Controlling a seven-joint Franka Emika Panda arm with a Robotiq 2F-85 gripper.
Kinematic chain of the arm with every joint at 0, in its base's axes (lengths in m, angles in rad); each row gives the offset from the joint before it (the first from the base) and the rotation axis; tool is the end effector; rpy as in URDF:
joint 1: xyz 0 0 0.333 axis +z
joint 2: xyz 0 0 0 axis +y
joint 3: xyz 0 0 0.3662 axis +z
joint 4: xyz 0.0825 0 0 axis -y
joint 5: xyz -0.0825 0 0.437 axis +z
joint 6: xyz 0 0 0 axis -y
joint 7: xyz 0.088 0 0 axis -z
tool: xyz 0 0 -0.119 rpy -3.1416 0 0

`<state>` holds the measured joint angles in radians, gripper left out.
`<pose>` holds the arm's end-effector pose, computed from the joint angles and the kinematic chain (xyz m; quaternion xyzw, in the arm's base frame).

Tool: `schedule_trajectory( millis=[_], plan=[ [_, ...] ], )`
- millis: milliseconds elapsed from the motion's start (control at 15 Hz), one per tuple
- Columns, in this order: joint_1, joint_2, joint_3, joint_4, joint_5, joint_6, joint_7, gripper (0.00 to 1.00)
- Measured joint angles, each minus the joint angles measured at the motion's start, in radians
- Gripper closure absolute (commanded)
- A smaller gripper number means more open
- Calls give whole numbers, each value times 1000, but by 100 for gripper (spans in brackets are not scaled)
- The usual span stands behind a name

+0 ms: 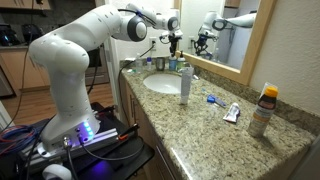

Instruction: Move the white and blue pump bottle to the right

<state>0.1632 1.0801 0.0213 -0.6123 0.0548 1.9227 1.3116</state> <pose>0.9041 0.1621 0.3662 -0.8322 0.5413 -0.0603 0.1041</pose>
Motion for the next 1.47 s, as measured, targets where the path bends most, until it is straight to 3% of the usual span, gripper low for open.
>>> schedule_trajectory(
  millis=[133, 467, 667, 800, 867, 1000, 1067, 1267, 1467],
  plan=[
    [0, -15, 0, 11, -1, -61, -22, 92],
    [0, -169, -9, 38, -42, -338, -90, 92],
    [-4, -278, -47, 43, -101, -465, -97, 92],
    [-23, -337, -84, 44, -127, -492, -69, 92],
    [-42, -361, -98, 44, -127, -495, -49, 69],
    [-90, -401, -101, 44, -108, -504, -47, 69],
    [-105, -414, -100, 42, -100, -509, -48, 92],
    [-111, -403, -104, 32, -106, -507, -18, 92],
    [-152, -326, -144, 15, -108, -453, 94, 92]
  ],
)
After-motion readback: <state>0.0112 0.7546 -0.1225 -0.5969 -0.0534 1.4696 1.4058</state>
